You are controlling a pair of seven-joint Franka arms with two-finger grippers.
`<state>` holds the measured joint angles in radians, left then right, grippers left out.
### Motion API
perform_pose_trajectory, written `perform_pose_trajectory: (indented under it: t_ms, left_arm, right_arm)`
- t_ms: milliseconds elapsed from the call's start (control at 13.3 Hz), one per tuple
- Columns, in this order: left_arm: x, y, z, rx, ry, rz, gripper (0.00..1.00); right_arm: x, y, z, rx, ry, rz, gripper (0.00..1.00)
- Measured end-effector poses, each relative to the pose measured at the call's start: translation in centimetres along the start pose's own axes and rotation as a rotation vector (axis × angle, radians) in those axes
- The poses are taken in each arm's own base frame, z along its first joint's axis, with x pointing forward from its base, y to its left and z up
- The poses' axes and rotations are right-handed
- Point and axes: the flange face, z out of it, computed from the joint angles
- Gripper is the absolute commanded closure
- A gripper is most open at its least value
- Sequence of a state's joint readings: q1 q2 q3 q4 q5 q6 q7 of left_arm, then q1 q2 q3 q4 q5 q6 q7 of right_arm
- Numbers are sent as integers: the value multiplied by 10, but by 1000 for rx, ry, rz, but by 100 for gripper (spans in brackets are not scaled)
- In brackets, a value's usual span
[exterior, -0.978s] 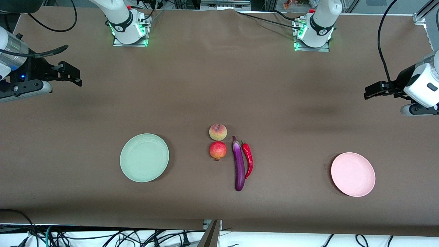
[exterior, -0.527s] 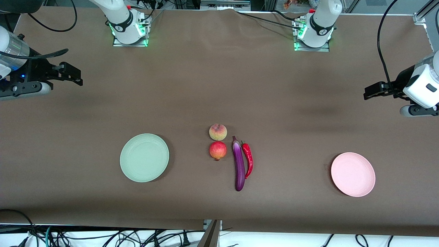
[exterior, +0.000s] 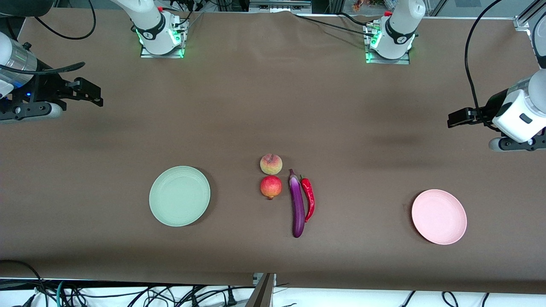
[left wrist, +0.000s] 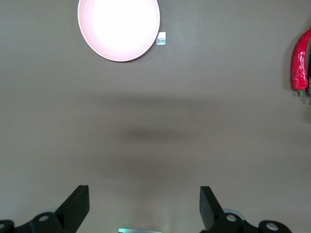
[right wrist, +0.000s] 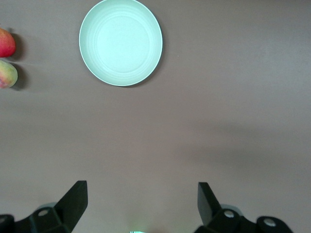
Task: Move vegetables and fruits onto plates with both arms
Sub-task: 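Move the left gripper over the red chili pepper and lower it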
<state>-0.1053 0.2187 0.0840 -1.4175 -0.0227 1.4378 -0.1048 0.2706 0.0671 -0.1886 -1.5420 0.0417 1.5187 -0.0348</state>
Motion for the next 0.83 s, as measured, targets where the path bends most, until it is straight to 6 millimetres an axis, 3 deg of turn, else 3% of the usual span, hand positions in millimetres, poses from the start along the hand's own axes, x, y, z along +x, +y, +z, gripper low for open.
perform_pose_trajectory:
  t_ms: [301,527,828]
  left_arm:
    - [14,16,22,2,-23,25,0]
    - [42,54,62,-27,-20,69,0]
    - [84,75,111,-111,36,50,0]
  right_arm:
    - [0,0,0,0,-1,0,0]
    - [0,0,0,0,-1,0,0]
    - [0,0,0,0,-2,1,0]
